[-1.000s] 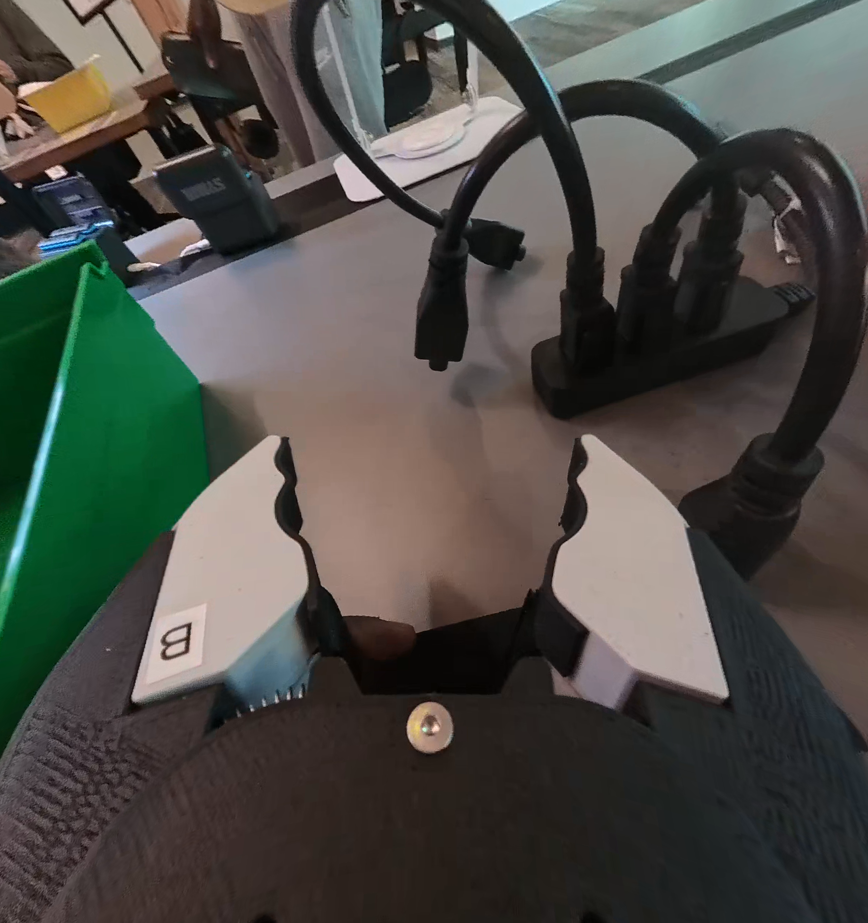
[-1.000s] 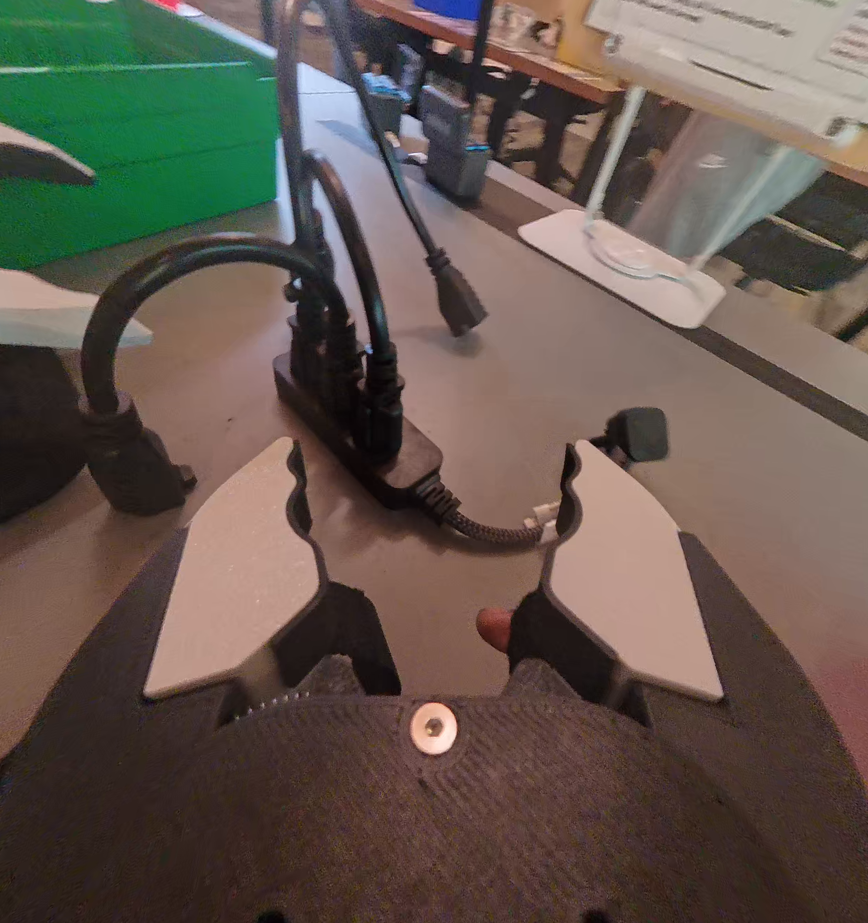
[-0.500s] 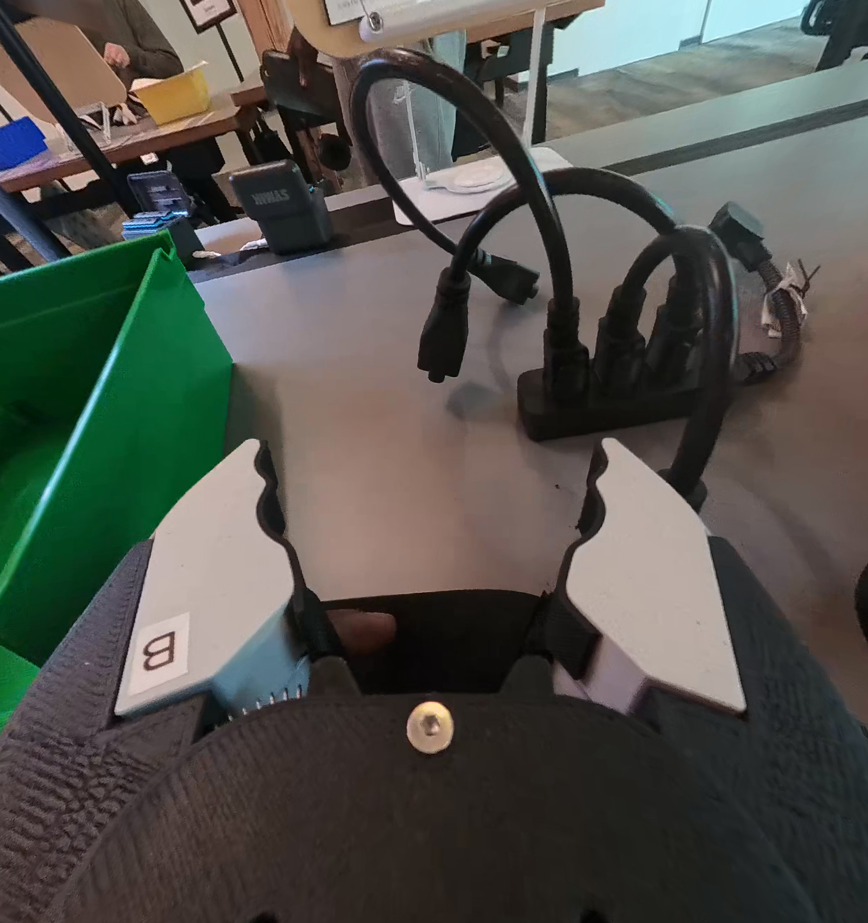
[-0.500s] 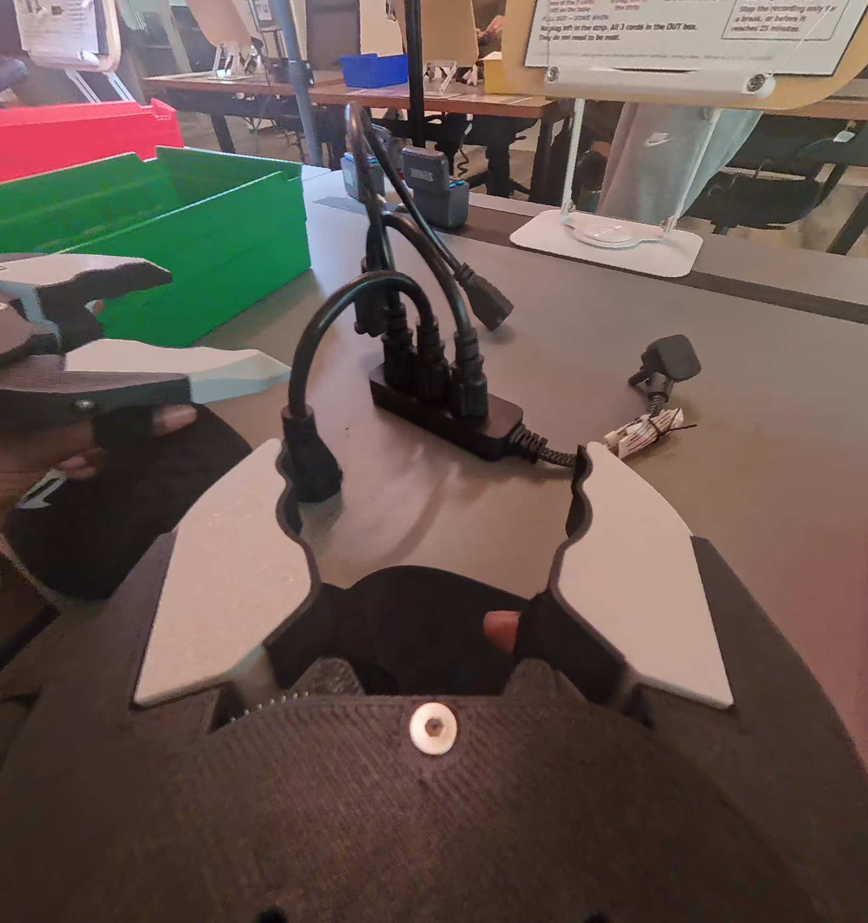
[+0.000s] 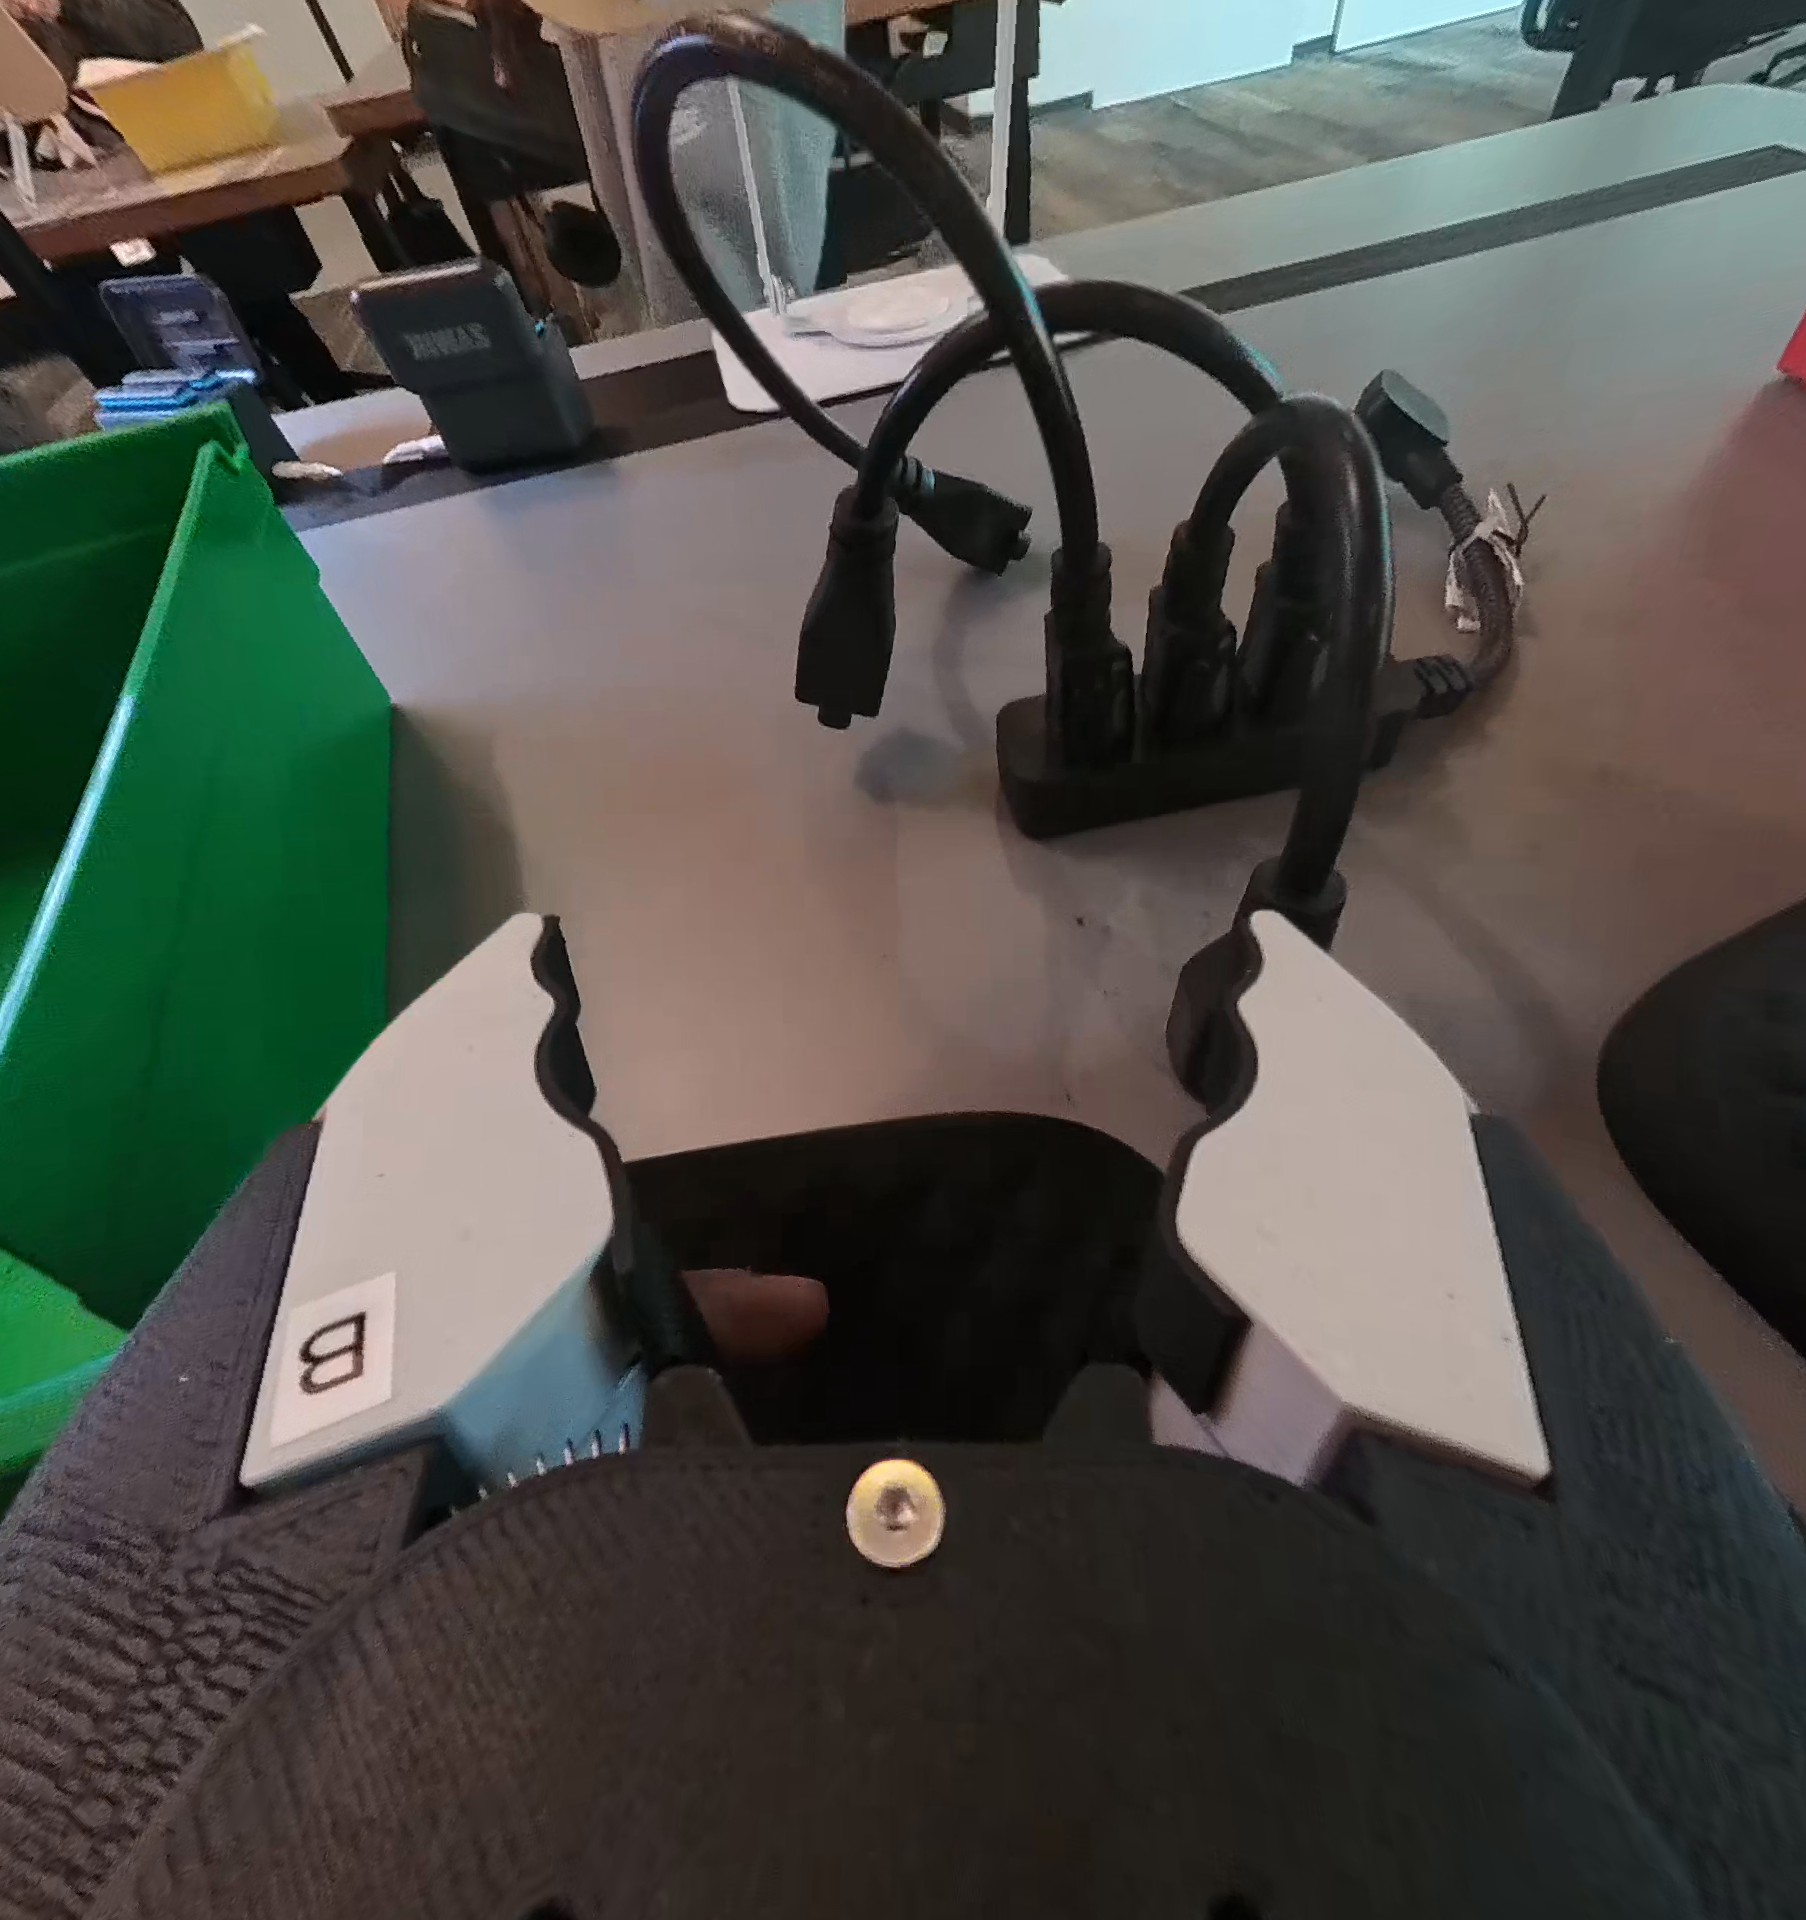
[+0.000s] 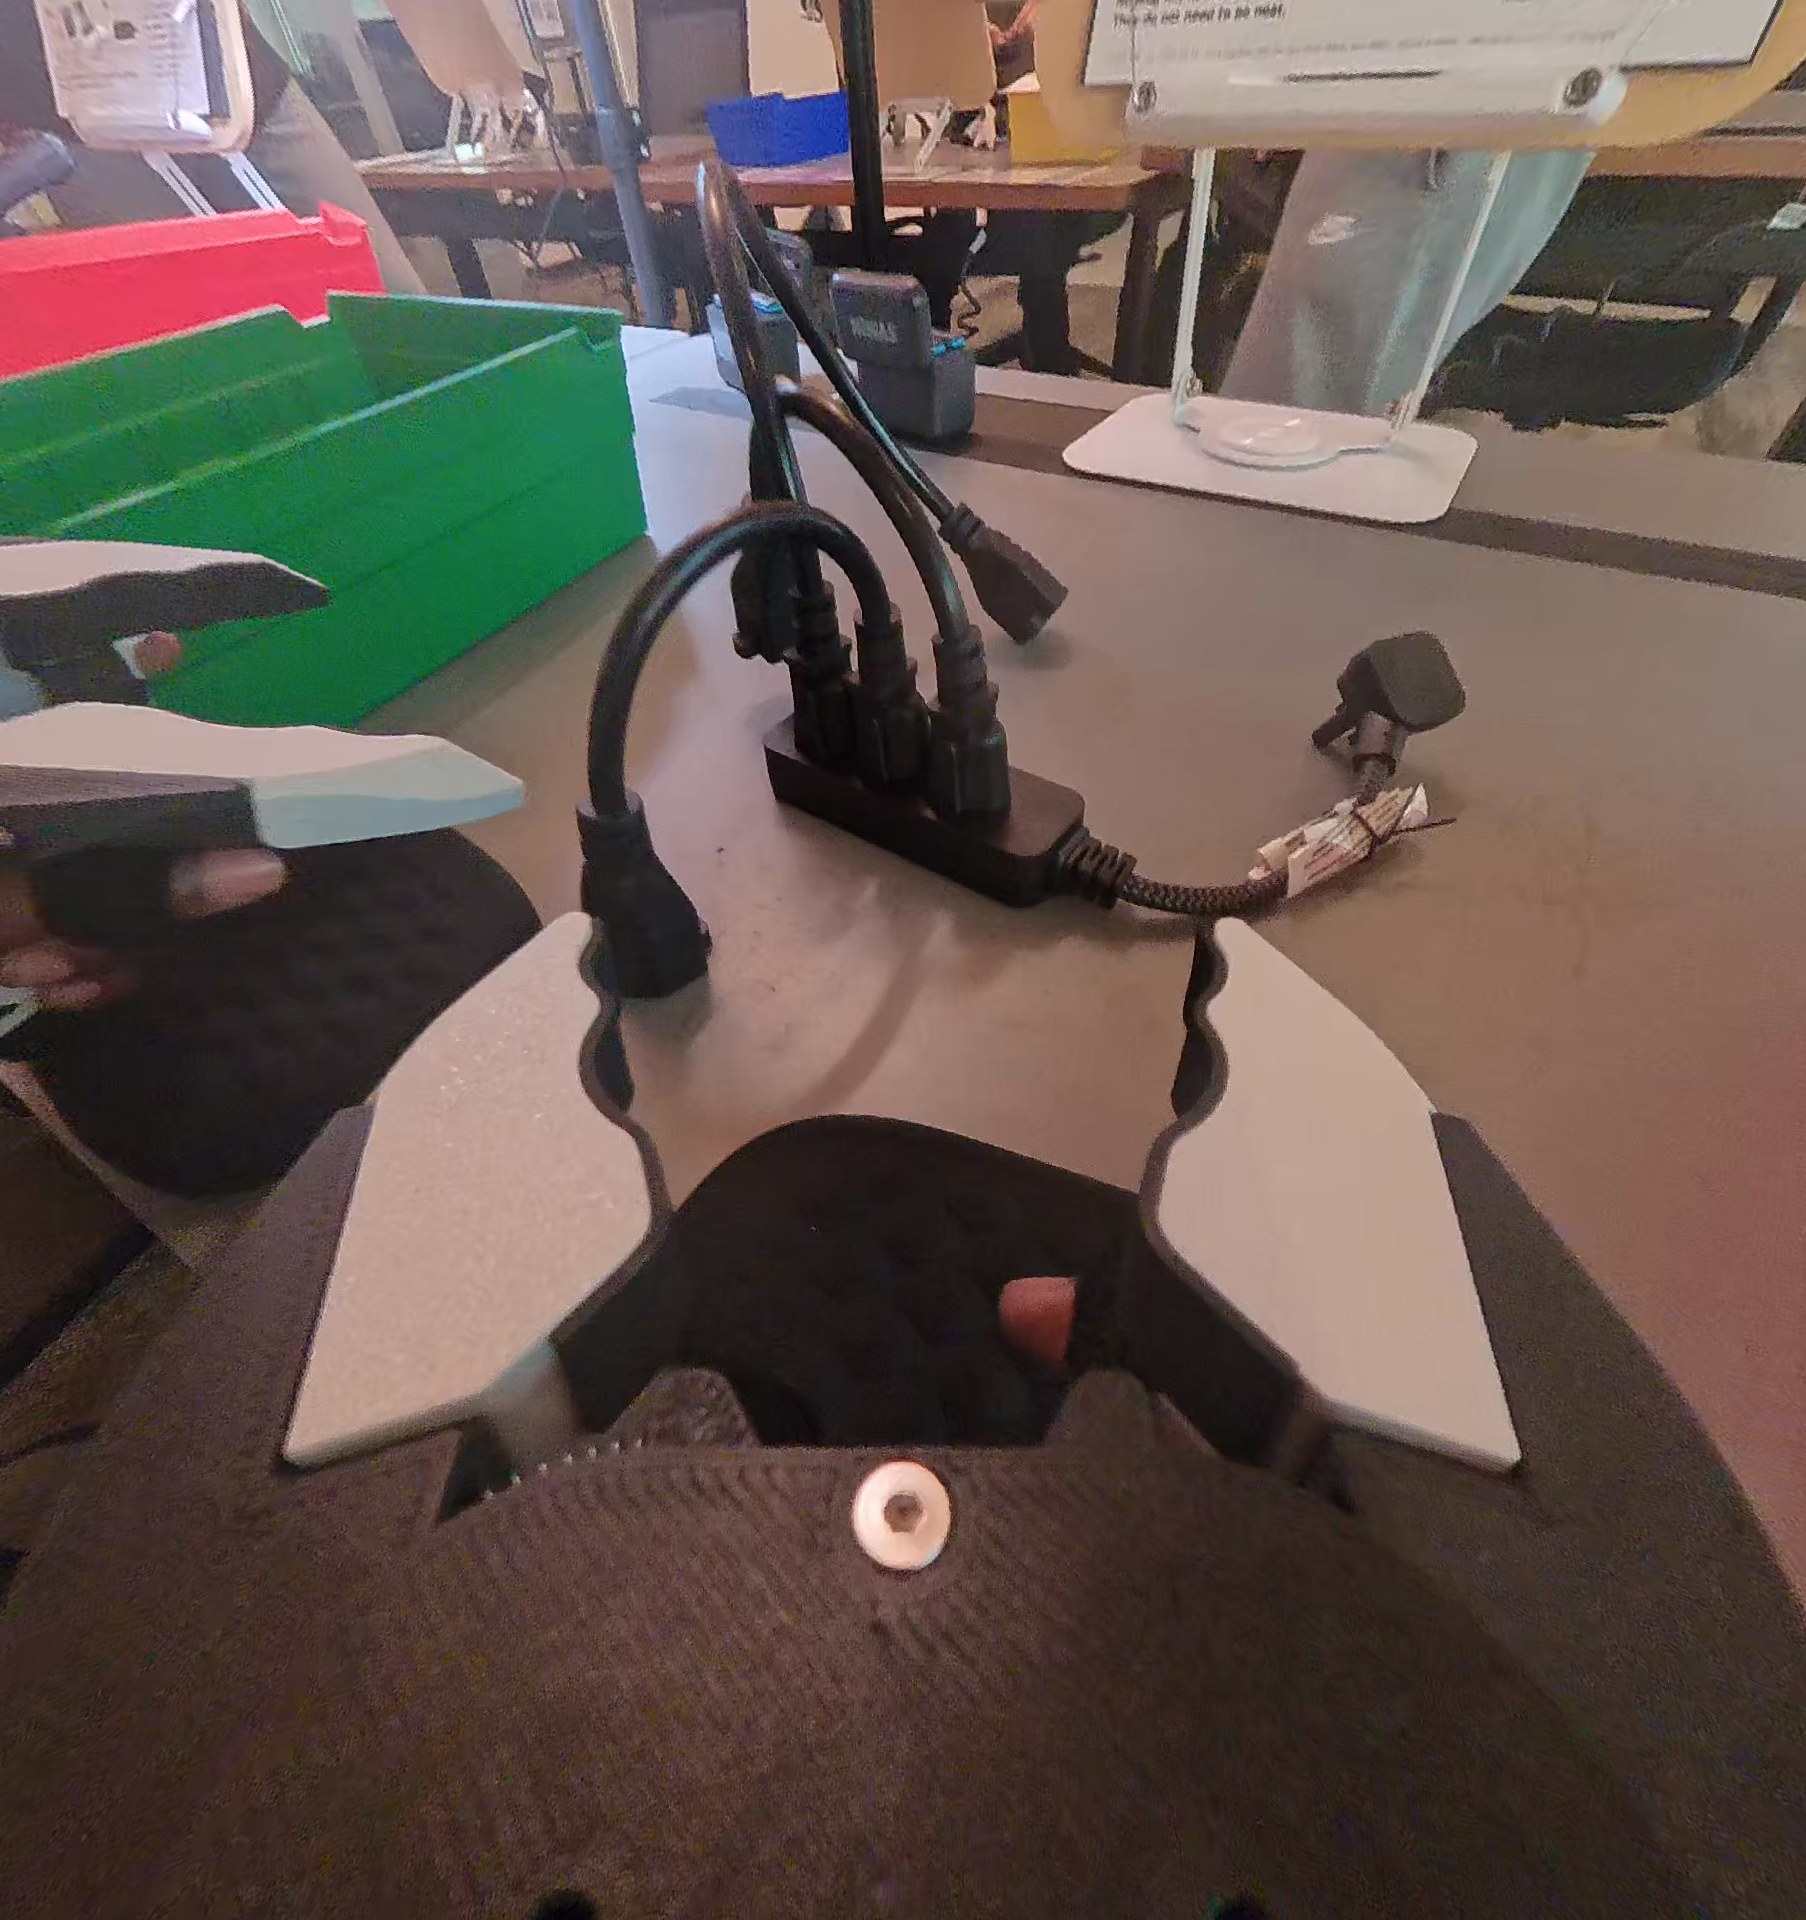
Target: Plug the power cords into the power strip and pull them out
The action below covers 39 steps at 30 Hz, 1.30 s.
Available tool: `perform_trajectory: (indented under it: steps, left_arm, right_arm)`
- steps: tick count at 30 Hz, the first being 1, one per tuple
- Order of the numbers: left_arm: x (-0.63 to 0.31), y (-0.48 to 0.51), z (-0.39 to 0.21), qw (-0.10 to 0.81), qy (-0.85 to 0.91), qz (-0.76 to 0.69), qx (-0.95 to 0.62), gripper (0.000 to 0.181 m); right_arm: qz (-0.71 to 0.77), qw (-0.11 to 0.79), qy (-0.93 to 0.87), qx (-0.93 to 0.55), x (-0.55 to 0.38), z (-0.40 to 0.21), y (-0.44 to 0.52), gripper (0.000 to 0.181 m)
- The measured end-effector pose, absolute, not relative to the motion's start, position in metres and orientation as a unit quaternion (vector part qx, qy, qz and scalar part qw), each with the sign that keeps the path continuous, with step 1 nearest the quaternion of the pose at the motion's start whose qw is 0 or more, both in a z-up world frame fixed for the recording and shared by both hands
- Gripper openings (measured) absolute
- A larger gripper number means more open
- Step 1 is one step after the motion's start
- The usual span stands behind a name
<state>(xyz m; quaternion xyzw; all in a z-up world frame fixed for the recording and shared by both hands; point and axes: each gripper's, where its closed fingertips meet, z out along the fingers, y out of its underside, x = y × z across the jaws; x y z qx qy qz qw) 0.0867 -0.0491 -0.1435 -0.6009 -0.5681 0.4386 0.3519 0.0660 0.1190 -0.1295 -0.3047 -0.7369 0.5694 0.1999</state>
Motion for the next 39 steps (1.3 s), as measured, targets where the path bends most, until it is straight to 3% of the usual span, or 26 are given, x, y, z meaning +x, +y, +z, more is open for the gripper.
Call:
perform_trajectory:
  steps: [6, 16, 19, 22, 28, 35, 39]
  left_arm:
    - [0.093, -0.048, -0.148, 0.364, -0.568, 0.432, -0.598, 0.113]
    - [0.092, -0.041, -0.154, 0.382, -0.561, 0.401, -0.615, 0.108]
    - [0.095, -0.035, -0.148, 0.412, -0.54, 0.401, -0.615, 0.096]
    - [0.098, -0.026, -0.144, 0.439, -0.515, 0.388, -0.626, 0.083]
    - [0.104, 0.001, -0.152, 0.455, -0.464, 0.305, -0.697, 0.082]
    - [0.063, -0.002, -0.134, 0.453, -0.36, 0.276, -0.768, 0.079]
    - [0.041, 0.014, -0.143, 0.504, -0.281, 0.103, -0.81, 0.084]
  right_arm:
    - [0.581, 0.165, -0.733, -0.313, 0.065, -0.136, 0.12, 0.092]
    - [0.544, 0.16, -0.769, -0.295, 0.068, -0.152, 0.111, 0.096]
    - [0.565, 0.142, -0.756, -0.299, 0.069, -0.147, 0.113, 0.085]
    - [0.587, 0.118, -0.749, -0.285, 0.075, -0.141, 0.112, 0.063]
    - [0.575, 0.062, -0.789, -0.208, 0.09, -0.137, 0.1, 0.048]
    - [0.493, 0.074, -0.862, -0.091, 0.035, -0.13, 0.085, 0.04]
    - [0.451, 0.081, -0.888, -0.04, -0.009, -0.149, 0.065, 0.029]
